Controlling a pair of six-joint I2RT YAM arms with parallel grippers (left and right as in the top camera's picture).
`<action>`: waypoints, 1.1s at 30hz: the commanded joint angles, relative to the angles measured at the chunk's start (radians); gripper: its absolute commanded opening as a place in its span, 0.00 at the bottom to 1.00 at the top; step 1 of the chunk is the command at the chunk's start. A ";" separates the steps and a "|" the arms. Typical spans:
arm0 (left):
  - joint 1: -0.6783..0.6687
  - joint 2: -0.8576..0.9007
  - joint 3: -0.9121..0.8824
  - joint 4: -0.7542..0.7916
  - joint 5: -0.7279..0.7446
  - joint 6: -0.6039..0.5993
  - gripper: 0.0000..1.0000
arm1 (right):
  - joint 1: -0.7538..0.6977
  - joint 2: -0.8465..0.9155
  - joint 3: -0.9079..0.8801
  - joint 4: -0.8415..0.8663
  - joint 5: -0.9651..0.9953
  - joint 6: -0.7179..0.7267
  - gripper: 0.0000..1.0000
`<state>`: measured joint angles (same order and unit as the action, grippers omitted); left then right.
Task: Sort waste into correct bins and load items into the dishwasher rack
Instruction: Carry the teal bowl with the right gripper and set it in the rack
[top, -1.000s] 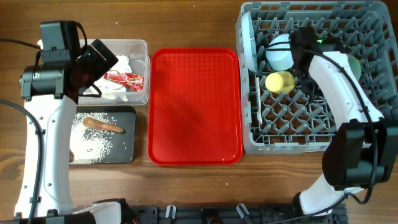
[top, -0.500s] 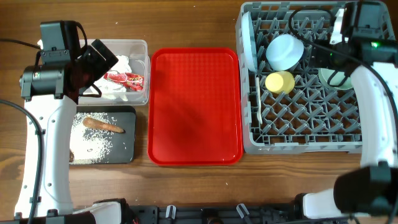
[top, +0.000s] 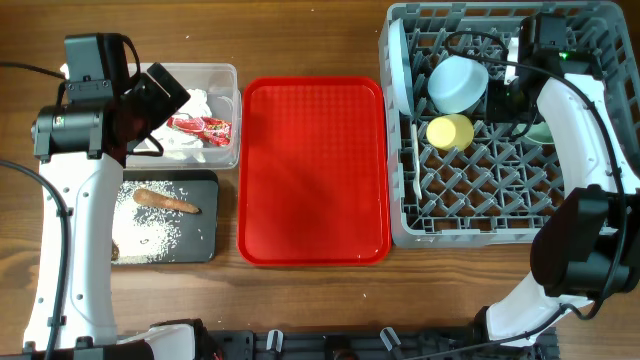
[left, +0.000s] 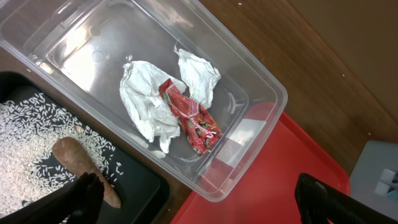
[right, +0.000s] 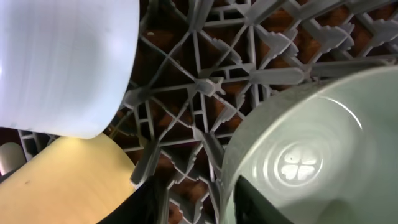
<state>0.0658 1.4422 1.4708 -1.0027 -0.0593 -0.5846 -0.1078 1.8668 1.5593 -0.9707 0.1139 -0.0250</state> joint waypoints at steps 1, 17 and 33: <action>0.005 -0.003 0.001 0.002 -0.013 0.005 1.00 | -0.005 0.019 -0.010 -0.008 0.020 -0.002 0.29; 0.005 -0.003 0.001 0.003 -0.013 0.005 1.00 | -0.298 -0.250 0.042 -0.177 -1.106 -0.133 0.04; 0.005 -0.003 0.001 0.002 -0.013 0.005 1.00 | -0.518 -0.008 -0.318 0.215 -1.506 -0.156 0.04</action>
<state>0.0658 1.4422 1.4708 -1.0027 -0.0593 -0.5846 -0.6273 1.8366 1.2476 -0.7517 -1.4731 -0.1802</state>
